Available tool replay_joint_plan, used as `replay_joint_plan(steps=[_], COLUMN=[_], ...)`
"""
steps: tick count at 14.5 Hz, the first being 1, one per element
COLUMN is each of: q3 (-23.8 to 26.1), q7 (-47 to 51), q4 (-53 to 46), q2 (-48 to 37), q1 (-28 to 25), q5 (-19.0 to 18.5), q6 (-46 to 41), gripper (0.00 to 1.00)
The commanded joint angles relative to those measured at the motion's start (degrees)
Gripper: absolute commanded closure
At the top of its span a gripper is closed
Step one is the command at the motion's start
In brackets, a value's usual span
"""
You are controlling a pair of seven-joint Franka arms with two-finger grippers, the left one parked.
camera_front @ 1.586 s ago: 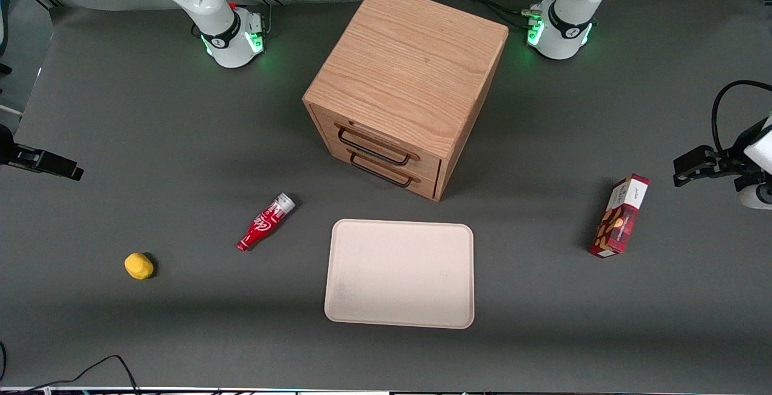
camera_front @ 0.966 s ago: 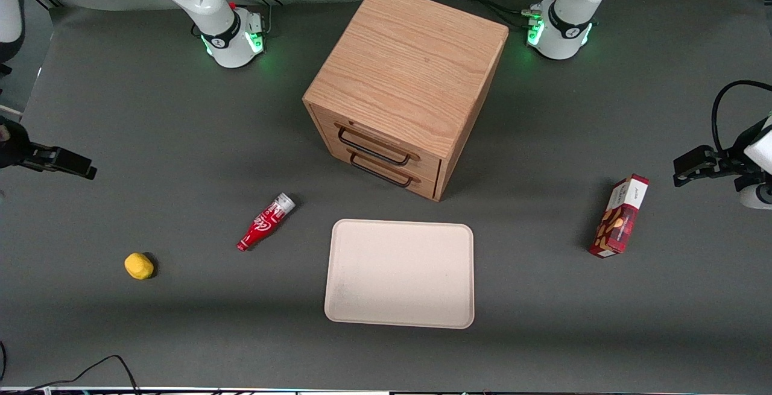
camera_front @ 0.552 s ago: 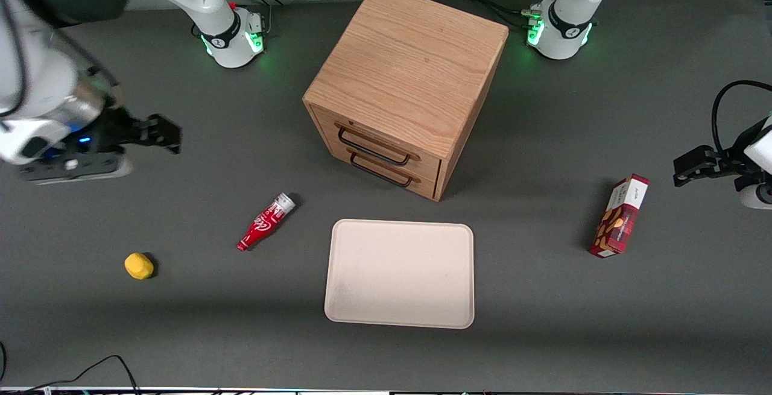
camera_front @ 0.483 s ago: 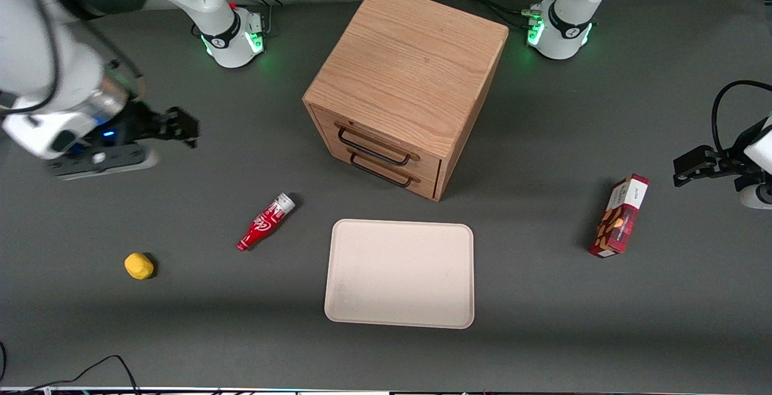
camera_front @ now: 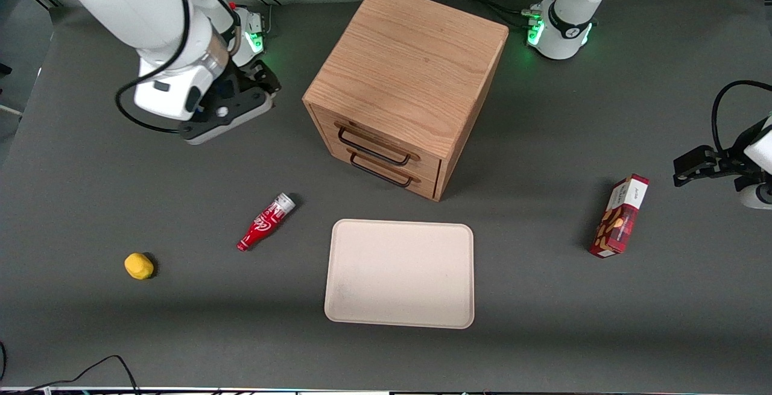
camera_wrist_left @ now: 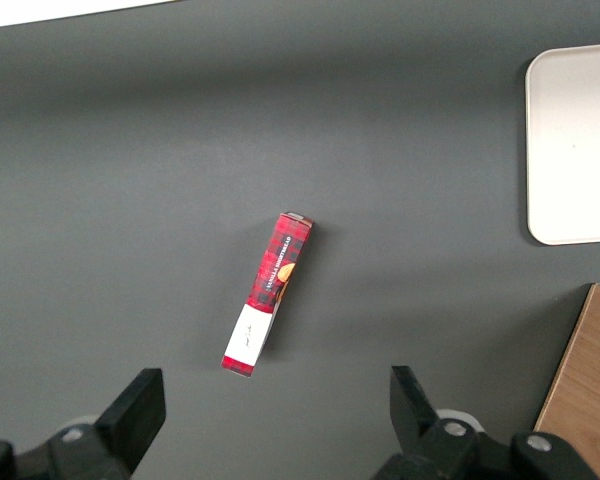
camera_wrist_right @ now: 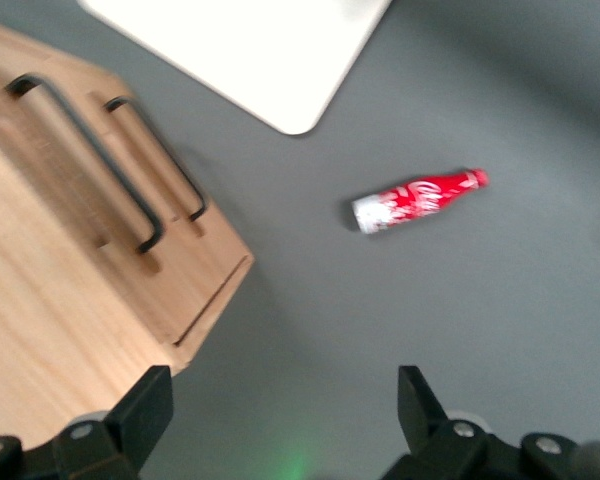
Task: Open upper drawer
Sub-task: 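Move the right gripper toward the upper drawer's black handle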
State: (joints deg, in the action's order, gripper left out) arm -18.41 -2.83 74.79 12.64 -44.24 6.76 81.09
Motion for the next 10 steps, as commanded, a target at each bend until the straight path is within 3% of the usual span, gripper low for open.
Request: replay_joint_plan(steps=[1,7,10], q3=[-1.2,-1.2,-1.4], q7=[-4.5,-19.0,-24.1], q4=[-1.5,-3.6,-3.6], q2=[2.6,7.9,10.3], q1=[-1.6,-3.1,-2.8], q5=[4.2,8.1,13.1], q6=[-0.1,5.6,8.4], gripper=[0.0,0.0,0.0])
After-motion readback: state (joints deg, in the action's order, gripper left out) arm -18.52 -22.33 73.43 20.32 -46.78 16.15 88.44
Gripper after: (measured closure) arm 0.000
